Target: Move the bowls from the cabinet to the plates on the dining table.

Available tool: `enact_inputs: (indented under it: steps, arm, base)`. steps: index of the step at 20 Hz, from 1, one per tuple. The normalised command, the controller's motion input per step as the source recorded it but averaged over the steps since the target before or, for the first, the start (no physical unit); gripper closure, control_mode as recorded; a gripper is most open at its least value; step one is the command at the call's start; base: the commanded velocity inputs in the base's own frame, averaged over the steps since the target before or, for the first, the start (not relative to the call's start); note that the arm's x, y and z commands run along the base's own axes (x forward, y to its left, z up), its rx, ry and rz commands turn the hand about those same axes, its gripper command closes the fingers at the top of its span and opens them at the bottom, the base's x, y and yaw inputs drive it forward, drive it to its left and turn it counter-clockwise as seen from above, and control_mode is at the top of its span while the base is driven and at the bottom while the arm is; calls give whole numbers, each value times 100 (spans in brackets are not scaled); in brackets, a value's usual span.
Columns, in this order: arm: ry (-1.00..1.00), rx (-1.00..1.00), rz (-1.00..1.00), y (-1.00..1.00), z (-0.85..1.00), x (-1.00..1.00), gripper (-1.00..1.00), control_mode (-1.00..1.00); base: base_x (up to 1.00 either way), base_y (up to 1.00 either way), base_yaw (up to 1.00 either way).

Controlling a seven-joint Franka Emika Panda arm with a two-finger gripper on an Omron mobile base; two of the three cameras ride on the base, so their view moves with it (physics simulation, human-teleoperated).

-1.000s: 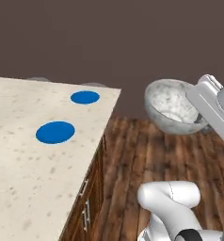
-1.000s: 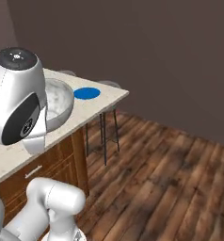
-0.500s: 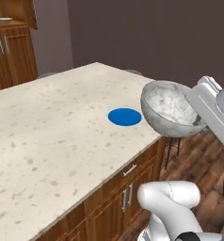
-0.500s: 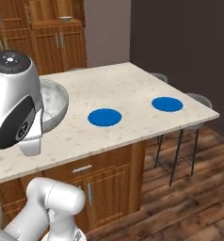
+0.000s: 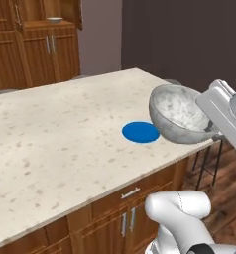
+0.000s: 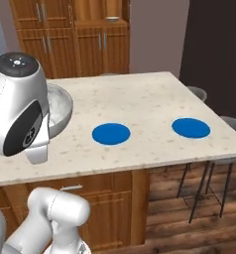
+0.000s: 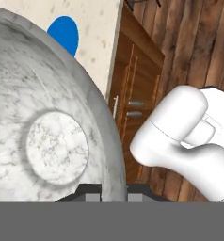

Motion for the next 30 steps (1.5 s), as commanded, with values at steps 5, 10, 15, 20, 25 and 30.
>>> enact_inputs:
  steps: [5,10,15,20,25,30]
  arm:
    - [0,0,0,0,0,0,100,100]
    - [0,0,0,0,0,0,100,100]
    - [0,0,0,0,0,0,100,100]
    - [0,0,0,0,0,0,100,100]
    - [0,0,0,0,0,0,100,100]
    - [0,0,0,0,0,0,100,100]
  base:
    - [25,-76,27]
    - [19,-74,16]
    - [86,-9,0]
    - [65,5,8]
    - [0,0,0]
    - [0,0,0]
